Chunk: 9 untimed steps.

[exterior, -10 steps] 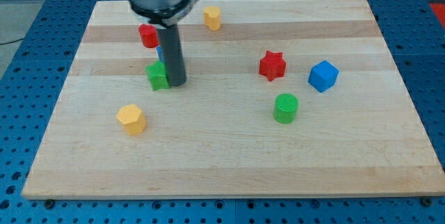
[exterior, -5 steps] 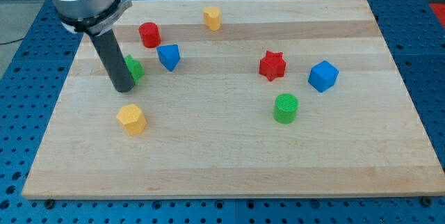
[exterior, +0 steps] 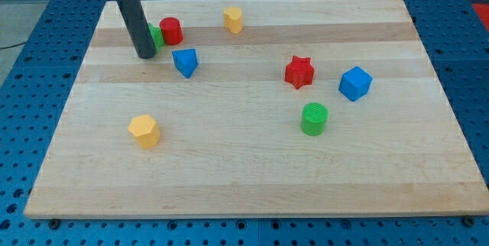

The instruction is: Move the green star to the top left

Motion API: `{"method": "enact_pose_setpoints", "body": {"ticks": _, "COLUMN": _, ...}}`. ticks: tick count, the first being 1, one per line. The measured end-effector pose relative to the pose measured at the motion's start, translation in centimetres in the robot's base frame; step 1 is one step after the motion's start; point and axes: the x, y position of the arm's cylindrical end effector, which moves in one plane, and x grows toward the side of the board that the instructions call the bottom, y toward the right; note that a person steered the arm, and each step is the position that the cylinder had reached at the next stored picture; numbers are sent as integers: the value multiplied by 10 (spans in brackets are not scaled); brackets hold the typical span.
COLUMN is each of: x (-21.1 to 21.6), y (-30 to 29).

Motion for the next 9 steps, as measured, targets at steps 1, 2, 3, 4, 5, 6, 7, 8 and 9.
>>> {"method": "enact_pose_setpoints", "body": {"ticks": 1, "x": -19, "y": 5}}
{"method": "enact_pose_setpoints", "body": {"ticks": 2, "x": -30, "y": 25}}
{"method": "enact_pose_setpoints", "body": {"ticks": 3, "x": -37, "y": 34}}
{"method": "enact_pose_setpoints", "body": {"ticks": 4, "x": -38, "y": 20}}
{"method": "enact_pose_setpoints", "body": {"ticks": 5, "x": -38, "y": 6}}
{"method": "enact_pose_setpoints", "body": {"ticks": 6, "x": -49, "y": 13}}
{"method": "enact_pose_setpoints", "body": {"ticks": 7, "x": -65, "y": 20}}
{"method": "enact_pose_setpoints", "body": {"ticks": 8, "x": -76, "y": 17}}
{"method": "enact_pose_setpoints", "body": {"ticks": 9, "x": -76, "y": 5}}
